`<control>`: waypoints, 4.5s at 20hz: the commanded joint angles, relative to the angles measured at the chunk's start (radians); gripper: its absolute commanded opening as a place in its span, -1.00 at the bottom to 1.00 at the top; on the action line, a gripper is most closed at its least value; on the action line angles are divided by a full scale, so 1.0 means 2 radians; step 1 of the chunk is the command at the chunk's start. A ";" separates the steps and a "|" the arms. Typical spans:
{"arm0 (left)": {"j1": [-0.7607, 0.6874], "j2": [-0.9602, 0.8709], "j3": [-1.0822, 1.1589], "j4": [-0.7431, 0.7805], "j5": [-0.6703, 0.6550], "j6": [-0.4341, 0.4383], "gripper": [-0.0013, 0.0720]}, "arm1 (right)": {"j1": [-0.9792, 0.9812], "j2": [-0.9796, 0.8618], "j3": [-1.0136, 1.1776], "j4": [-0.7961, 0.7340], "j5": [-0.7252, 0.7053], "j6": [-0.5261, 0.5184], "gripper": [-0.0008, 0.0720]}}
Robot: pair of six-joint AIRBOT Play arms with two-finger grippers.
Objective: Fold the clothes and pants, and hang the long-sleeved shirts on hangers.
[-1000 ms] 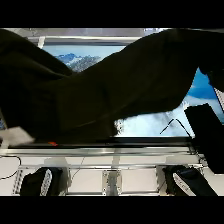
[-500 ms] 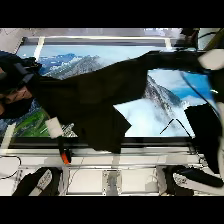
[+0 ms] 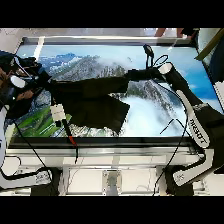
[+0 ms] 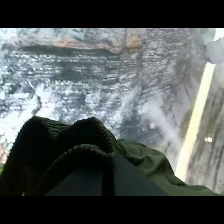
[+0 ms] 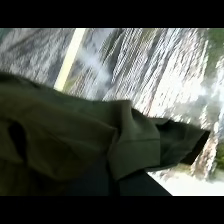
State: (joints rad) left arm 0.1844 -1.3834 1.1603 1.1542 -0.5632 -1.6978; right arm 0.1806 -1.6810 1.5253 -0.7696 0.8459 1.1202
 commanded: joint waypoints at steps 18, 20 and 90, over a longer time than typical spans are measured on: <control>0.037 0.049 -0.005 0.138 -0.179 0.077 -0.91 | 0.196 0.185 -0.324 -0.060 0.066 0.052 -0.97; 0.037 0.028 -0.005 0.164 -0.200 0.077 -0.91 | 0.216 0.176 -0.332 -0.059 0.054 0.061 -0.97; 0.036 0.254 0.007 0.090 -0.199 0.052 0.82 | 0.057 0.020 -0.418 0.375 0.093 -0.086 0.82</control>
State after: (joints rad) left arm 0.2573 -0.8757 1.1740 1.3334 -0.9588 -1.5940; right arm 0.2573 -1.6318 0.6861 -0.0116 1.0115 0.9504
